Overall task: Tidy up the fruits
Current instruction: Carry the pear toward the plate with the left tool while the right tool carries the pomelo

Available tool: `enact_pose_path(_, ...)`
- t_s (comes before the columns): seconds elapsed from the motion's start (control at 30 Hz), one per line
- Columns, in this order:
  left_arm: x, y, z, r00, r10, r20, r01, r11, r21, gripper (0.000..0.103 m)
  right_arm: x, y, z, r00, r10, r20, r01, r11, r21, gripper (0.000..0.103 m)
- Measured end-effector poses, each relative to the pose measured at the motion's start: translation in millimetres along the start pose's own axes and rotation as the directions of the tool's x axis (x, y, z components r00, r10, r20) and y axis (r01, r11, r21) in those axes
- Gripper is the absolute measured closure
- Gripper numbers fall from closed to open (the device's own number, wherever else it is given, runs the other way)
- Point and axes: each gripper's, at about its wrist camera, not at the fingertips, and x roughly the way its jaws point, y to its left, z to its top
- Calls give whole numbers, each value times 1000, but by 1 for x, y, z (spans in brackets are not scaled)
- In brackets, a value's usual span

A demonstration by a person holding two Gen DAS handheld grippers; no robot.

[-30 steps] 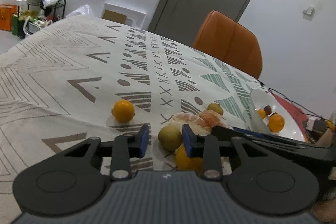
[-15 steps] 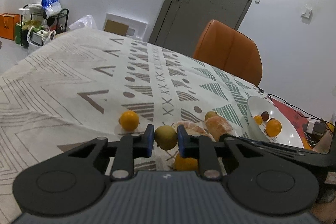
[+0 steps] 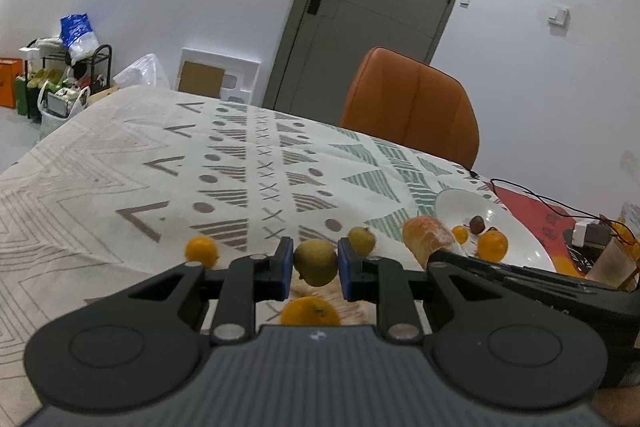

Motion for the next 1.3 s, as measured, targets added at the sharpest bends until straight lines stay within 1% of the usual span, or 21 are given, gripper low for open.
enact_pose_path(0.3,8,-31,3,1000,-31,1,31,998,54,81,-25,-26,2,997,-44,59,42,998,38,85)
enact_pose_path(0.67,22,-71,5,998,-68,-6,69,991,111,81,-50,-69,3,986,-124,107,113,988,107,85)
enact_pose_path(0.97,35,-97,5,996,-81,-22,84,985,151,81,-60,-99,1,979,-162,126,142,977,157,85)
enact_pose_path(1.3,52,-118,6,996,-85,-35,90,979,185,81,-64,-123,1,971,-190,143,160,968,195,85)
